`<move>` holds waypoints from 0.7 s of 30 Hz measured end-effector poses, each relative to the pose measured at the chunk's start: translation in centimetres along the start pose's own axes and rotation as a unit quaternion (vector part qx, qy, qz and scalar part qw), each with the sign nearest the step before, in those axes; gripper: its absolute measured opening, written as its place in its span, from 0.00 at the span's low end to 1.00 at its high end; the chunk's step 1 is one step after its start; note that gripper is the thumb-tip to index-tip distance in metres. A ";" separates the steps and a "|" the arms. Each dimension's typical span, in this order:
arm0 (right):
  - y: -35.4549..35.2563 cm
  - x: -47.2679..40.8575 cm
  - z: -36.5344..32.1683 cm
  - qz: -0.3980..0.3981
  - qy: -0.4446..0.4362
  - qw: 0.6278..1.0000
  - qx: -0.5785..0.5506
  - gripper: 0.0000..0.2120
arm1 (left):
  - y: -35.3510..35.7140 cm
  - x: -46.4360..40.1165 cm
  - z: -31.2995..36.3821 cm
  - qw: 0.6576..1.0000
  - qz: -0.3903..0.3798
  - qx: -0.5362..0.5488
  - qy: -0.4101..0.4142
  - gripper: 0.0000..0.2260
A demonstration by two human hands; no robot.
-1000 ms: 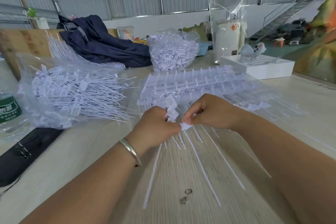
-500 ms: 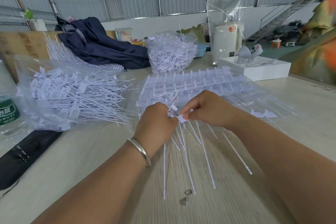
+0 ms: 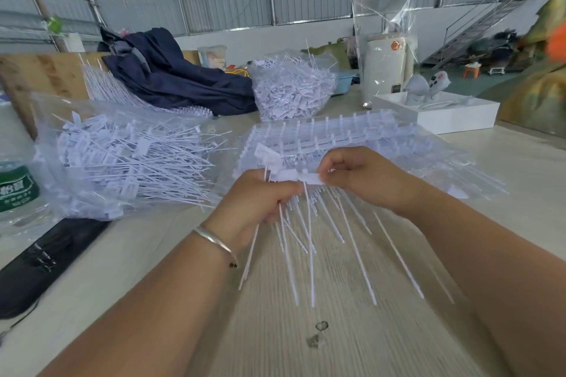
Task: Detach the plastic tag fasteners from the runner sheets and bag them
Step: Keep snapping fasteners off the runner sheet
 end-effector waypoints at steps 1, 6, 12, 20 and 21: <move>0.2 0.0 0.1 0.003 0.000 1.000 0.012 0.07 | 0.5 0.0 -0.2 0.999 -0.024 0.032 -0.013 0.09; 0.1 0.3 -0.1 0.015 -0.022 0.999 0.039 0.09 | 0.2 0.8 -1.6 0.992 -0.029 0.108 -0.055 0.06; 3.0 0.6 -1.9 -0.034 -0.097 0.975 0.195 0.04 | 1.3 1.1 -2.1 0.967 -0.066 0.227 -0.093 0.06; 1.6 0.5 -2.4 0.049 -0.102 0.947 0.302 0.09 | 1.4 0.7 -2.2 0.964 -0.107 0.224 -0.099 0.15; 1.5 0.5 -2.3 0.051 -0.100 0.947 0.302 0.10 | 1.4 0.7 -2.1 0.968 -0.108 0.206 -0.092 0.15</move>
Point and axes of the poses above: each hand's wrist, its own x-axis away from the middle knuckle, its own y-axis out of the palm, z = x × y, the point moved 9 cm from there along -x, towards the middle knuckle, and after that the axes turned 9 degrees about -z, right-handed, at the moved point
